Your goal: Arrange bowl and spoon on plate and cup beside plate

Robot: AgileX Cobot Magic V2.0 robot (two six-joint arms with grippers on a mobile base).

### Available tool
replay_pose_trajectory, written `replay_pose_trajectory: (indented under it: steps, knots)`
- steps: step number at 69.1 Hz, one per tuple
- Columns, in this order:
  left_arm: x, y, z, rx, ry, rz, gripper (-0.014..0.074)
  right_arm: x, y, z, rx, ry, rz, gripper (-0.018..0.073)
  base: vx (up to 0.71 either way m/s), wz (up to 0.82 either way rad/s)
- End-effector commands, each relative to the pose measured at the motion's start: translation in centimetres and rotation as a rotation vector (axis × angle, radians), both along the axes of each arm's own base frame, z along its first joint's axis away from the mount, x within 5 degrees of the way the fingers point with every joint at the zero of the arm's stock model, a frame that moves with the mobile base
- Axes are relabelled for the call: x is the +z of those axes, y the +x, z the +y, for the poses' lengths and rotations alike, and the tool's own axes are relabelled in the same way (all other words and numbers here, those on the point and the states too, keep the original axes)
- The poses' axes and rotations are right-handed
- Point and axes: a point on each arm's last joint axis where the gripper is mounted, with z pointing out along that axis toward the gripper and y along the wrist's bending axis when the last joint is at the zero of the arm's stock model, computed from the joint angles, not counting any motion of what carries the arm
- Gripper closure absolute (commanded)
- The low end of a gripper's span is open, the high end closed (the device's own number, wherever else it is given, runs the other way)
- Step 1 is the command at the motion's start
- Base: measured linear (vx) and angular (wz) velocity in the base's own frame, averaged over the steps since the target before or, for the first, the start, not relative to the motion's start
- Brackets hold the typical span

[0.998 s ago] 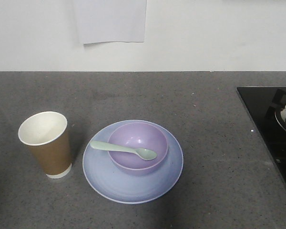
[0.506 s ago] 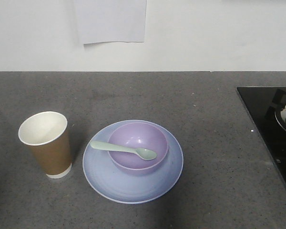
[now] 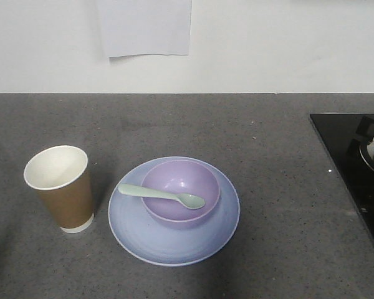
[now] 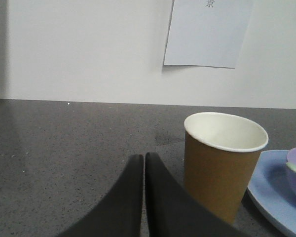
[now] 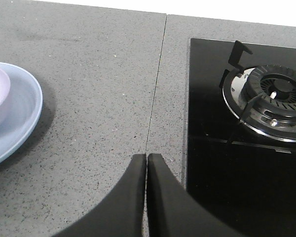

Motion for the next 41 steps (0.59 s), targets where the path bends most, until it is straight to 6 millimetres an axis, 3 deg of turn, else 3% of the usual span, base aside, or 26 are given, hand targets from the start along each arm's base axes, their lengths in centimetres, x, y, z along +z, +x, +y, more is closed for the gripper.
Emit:
replay_pose_trajectory:
  steps: [1, 20, 41]
  knots:
    - [0.2, -0.3, -0.1, -0.015, -0.001, -0.148, 0.0603, 1.3, 0.3, 0.0, 0.004, -0.004, -0.093, 0.0570, 0.00, 0.00]
    - [-2.8, -0.4, -0.2, -0.024, 0.011, -0.205, 0.0603, 1.3, 0.3, 0.0, 0.004, -0.004, -0.093, 0.0570, 0.00, 0.00]
    - [-2.9, -0.4, -0.2, -0.023, 0.027, -0.200, 0.0603, 1.3, 0.3, 0.0, 0.004, -0.004, -0.094, 0.0570, 0.00, 0.00]
